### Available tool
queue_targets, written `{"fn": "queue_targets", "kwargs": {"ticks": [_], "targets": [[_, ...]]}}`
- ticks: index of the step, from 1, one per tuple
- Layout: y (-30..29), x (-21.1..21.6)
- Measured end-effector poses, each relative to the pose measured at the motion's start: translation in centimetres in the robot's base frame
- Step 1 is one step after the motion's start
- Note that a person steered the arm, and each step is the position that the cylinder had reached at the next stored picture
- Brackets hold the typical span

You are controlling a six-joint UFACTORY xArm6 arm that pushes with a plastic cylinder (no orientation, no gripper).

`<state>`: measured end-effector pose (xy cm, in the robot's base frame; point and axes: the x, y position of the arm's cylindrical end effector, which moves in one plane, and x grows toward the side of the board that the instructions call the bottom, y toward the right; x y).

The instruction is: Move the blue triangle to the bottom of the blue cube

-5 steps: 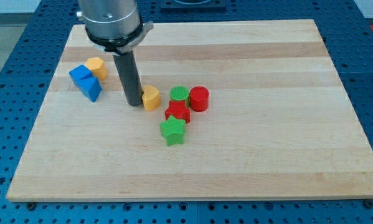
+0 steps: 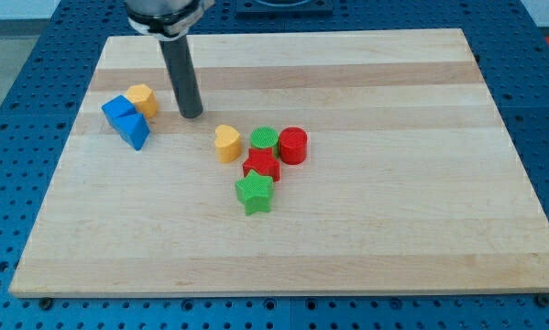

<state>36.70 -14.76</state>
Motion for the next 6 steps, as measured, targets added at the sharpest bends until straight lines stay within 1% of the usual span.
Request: {"fn": "queue_targets", "kwargs": {"ticks": [1, 2, 3, 5, 6], "targets": [[-2.5, 0.0], [-3.7, 0.6], [-4.8, 2.3], [-5.3, 7.2], [-5.3, 6.8]]}}
